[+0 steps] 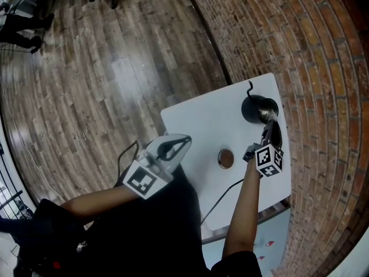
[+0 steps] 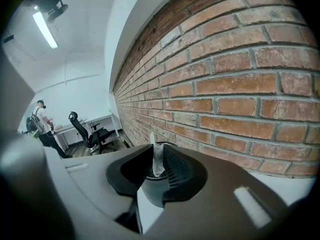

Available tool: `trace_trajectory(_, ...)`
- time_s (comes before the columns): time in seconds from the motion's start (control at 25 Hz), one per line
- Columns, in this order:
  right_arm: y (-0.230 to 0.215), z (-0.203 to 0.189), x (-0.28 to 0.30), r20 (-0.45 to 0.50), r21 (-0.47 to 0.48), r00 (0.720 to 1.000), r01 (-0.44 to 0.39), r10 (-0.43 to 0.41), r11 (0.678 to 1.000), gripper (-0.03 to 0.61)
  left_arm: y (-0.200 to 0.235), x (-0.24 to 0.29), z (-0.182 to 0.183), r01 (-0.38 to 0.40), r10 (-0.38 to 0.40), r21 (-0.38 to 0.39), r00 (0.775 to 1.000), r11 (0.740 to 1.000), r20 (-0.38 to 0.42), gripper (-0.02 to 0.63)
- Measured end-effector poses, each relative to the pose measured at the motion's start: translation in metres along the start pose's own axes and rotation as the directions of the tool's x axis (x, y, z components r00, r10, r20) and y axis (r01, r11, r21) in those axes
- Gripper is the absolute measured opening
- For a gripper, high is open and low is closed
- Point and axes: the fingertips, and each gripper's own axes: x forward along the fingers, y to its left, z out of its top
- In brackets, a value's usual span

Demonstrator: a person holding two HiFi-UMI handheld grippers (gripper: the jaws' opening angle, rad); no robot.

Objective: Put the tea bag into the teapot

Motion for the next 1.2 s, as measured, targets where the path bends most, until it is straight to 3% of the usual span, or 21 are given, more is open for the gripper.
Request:
trace_trajectory(0.12, 0.003, 0.000, 0.002, -0.005, 0.004, 1.000, -0.014, 0.014, 1.000, 0.098, 0.003, -0.001, 0.002, -0.006, 0.006, -0.001, 1.000, 1.000, 0.006, 0.000)
trace_trajectory(0.68, 0.004, 0.007, -0.019, 0.027, 0.008, 0.999, 0.019, -0.019, 1.000, 0.097, 0.013, -0.003, 0.011, -0.012, 0.012, 0.000, 0.999, 1.000, 0.035, 0.000)
trace_trajectory(1.08, 0.005, 0.028, -0.053, 0.100, 0.027, 0.992, 0.073, -0.075, 0.997, 0.051, -0.006, 0.001, 0.011, 0.076, -0.076, 0.015, 0.997, 0.997, 0.031, 0.000)
trace_trajectory(1.2, 0.008, 0.034, -0.062, 0.117, 0.011, 0.991, 0.067, -0.068, 0.998, 0.003, -0.010, 0.001, 0.014, 0.090, -0.091, 0.017, 0.995, 0.996, 0.034, 0.000)
